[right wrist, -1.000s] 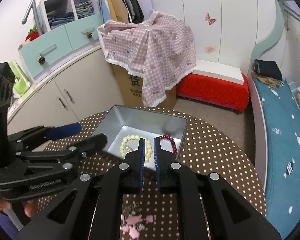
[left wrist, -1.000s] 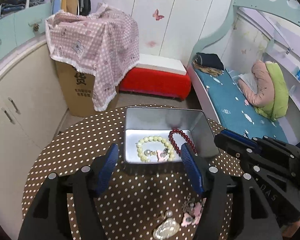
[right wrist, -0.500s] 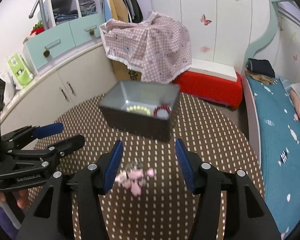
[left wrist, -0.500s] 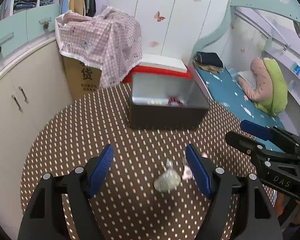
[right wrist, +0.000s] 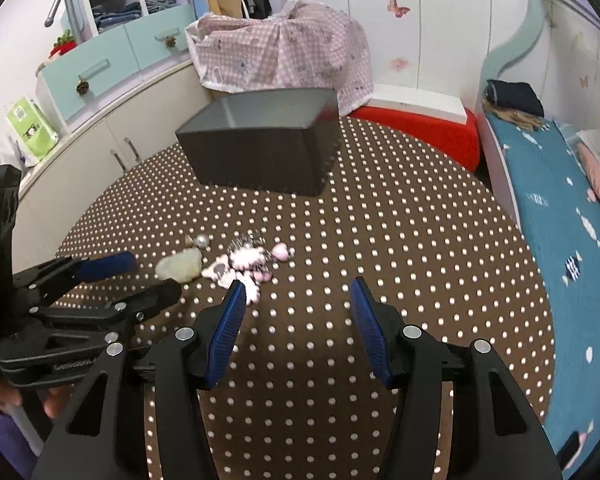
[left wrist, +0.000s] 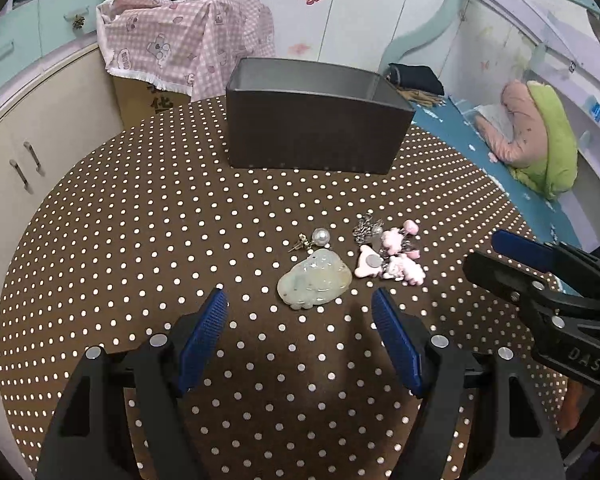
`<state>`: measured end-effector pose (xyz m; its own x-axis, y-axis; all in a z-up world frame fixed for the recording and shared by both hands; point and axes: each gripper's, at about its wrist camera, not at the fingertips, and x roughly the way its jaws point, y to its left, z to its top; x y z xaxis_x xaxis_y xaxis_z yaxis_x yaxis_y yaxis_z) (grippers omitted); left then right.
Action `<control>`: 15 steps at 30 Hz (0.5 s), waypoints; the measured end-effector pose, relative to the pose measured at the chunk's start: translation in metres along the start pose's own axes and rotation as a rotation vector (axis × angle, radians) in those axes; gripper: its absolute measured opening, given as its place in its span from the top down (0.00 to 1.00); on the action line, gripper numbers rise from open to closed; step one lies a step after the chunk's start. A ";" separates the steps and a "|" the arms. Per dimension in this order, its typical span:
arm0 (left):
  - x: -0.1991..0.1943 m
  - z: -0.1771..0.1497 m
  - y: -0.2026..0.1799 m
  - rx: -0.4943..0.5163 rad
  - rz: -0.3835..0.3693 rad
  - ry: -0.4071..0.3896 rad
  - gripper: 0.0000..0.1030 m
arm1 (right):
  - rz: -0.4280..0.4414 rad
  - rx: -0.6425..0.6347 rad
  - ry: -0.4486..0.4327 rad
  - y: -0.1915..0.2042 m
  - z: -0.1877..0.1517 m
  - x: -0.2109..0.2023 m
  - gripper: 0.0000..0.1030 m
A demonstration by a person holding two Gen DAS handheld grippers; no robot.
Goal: Organize jewelry
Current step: 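Withdraw both tools from the box back over the table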
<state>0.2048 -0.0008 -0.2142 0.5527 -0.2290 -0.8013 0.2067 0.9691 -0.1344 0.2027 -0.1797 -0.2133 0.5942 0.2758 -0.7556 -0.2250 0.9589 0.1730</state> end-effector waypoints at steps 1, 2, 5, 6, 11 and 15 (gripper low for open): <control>0.002 0.001 -0.001 0.001 0.000 0.003 0.30 | 0.001 0.002 0.004 -0.001 -0.001 0.001 0.48; 0.003 0.002 -0.002 0.000 0.000 0.002 0.30 | 0.001 0.005 0.005 -0.002 -0.003 0.003 0.48; 0.008 0.005 -0.005 0.018 0.019 -0.003 0.30 | 0.005 0.012 0.008 -0.006 -0.004 0.005 0.48; 0.009 0.006 -0.007 0.028 0.024 -0.001 0.30 | 0.006 0.012 0.008 -0.006 -0.004 0.006 0.48; 0.015 0.009 -0.016 0.092 0.087 -0.008 0.41 | 0.011 0.007 0.013 -0.006 -0.003 0.011 0.48; 0.014 0.012 -0.016 0.113 0.092 -0.012 0.62 | 0.014 -0.010 0.020 -0.001 -0.002 0.015 0.48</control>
<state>0.2191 -0.0205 -0.2163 0.5832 -0.1415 -0.7999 0.2441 0.9697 0.0064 0.2102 -0.1764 -0.2267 0.5758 0.2875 -0.7654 -0.2408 0.9542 0.1772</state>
